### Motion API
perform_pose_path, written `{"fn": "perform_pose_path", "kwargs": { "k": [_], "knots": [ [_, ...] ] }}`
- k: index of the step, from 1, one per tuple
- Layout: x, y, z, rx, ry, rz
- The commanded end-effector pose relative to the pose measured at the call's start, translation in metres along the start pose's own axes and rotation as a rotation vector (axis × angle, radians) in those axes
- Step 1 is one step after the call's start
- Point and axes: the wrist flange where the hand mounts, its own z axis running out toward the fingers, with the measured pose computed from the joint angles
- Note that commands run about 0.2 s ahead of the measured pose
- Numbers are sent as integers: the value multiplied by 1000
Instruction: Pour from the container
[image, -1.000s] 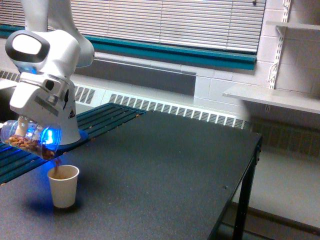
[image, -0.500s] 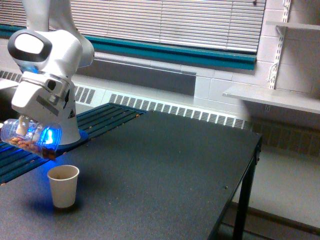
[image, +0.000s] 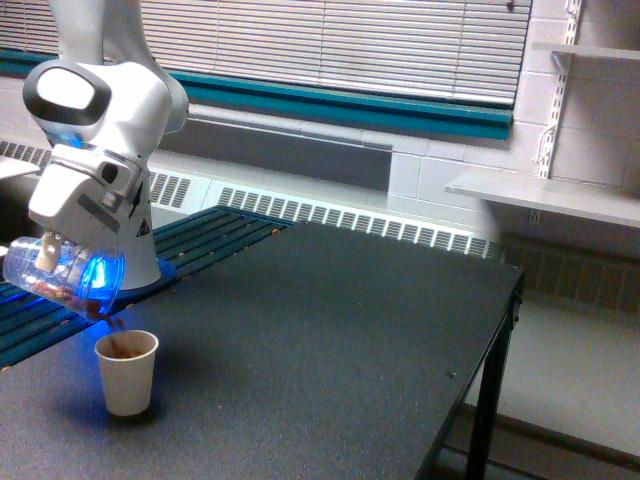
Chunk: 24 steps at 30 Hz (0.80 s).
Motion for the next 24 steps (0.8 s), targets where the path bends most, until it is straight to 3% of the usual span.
{"fn": "perform_pose_path", "kwargs": {
  "k": [1, 11, 24],
  "knots": [
    [4, 1, -4, -24, -7, -38],
    [8, 3, -8, -51, -26, -57],
    [6, 3, -9, -46, -38, -55]
  ]
}}
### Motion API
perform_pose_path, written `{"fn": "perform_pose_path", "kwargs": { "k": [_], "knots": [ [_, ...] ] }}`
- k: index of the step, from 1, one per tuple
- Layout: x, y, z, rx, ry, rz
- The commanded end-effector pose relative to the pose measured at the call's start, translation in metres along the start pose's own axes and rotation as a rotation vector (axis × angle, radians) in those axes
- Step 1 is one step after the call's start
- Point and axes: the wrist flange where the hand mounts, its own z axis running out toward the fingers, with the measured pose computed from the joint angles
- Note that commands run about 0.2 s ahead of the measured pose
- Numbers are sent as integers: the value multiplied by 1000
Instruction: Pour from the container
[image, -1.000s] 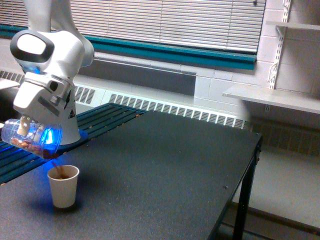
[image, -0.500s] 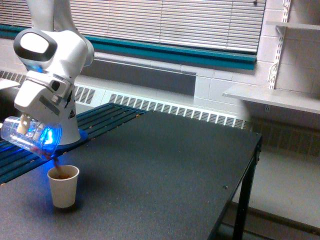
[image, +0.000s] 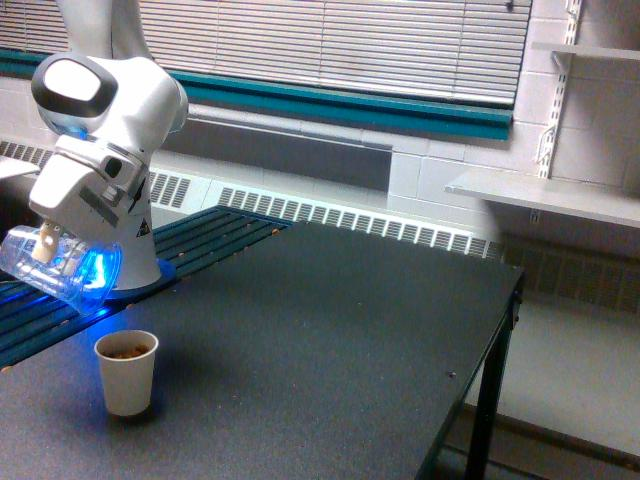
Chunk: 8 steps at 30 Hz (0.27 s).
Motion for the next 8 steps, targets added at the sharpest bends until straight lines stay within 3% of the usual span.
{"fn": "perform_pose_path", "kwargs": {
  "k": [1, 8],
  "knots": [
    [0, -1, -2, 1, -2, -23],
    [1, -3, -2, 7, -8, -29]
  ]
}}
